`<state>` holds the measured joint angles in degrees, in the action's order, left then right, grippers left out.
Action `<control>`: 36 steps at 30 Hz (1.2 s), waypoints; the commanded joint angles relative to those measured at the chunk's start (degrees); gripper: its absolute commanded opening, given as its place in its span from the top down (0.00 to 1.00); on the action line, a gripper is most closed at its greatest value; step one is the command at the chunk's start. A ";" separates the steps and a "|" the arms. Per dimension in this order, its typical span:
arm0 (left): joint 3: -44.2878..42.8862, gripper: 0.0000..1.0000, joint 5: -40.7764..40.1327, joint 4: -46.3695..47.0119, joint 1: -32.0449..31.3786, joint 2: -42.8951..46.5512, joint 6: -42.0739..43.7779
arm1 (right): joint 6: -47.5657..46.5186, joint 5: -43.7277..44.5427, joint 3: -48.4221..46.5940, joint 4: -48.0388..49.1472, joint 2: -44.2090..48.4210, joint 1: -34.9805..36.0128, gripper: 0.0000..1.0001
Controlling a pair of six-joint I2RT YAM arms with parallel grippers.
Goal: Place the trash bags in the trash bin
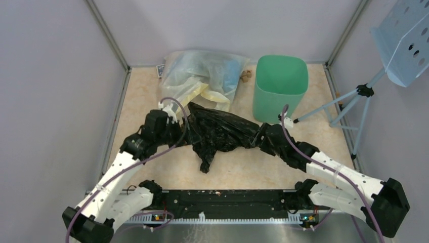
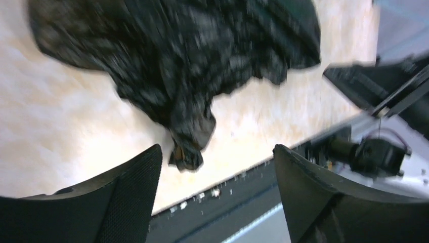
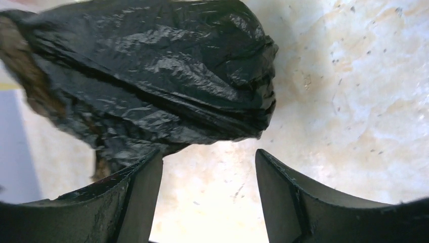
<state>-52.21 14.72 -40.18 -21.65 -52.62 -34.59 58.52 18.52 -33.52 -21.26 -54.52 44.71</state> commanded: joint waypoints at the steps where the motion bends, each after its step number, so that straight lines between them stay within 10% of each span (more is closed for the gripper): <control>1: 10.70 0.21 0.19 7.63 -7.19 5.60 -9.92 | 11.30 -0.81 0.64 0.88 6.24 -0.24 0.34; 25: 27.06 0.36 -13.13 30.56 -15.10 -1.83 -12.83 | 24.82 1.19 5.82 12.03 -4.39 -0.24 0.34; 31: 28.76 0.48 -13.67 34.42 -15.07 -3.46 -12.09 | 24.53 4.15 5.28 12.66 -6.51 -0.58 0.48; 36: 30.65 0.69 -11.97 38.27 -15.05 -4.55 -11.24 | 21.46 5.48 3.85 12.00 -6.24 -1.18 0.89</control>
<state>-22.92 2.11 -8.14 -36.49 -56.45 -47.07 82.19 20.71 -26.04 -10.46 -60.95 44.27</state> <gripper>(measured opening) 0.412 0.237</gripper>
